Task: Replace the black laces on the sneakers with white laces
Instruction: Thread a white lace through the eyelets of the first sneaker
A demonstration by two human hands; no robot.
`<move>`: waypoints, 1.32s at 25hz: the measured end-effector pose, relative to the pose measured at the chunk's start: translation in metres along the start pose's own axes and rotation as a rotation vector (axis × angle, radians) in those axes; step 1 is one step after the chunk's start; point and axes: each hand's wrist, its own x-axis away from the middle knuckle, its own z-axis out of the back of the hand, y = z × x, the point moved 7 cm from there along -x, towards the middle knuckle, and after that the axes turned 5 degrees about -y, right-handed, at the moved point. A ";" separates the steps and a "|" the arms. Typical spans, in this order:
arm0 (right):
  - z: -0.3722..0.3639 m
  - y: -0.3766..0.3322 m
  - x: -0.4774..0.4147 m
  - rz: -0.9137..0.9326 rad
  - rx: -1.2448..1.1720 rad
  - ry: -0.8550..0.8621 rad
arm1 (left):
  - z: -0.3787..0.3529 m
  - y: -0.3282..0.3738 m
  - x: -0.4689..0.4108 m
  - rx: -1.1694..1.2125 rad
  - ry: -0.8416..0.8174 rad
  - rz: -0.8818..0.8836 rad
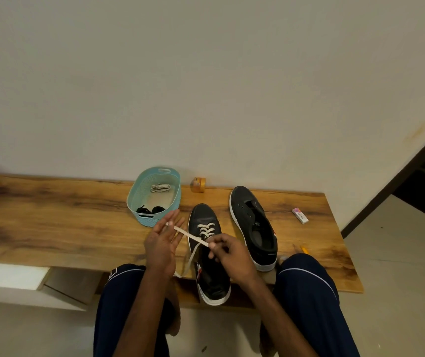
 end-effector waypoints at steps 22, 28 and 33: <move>0.009 -0.001 0.005 0.122 0.326 0.150 | -0.029 -0.034 0.036 -0.930 -0.309 -0.051; 0.013 0.013 -0.010 0.060 0.598 0.170 | -0.016 -0.028 0.034 -1.199 -0.023 -0.115; 0.006 0.021 -0.017 0.017 0.639 0.169 | -0.033 -0.034 0.032 -1.466 -0.054 -0.220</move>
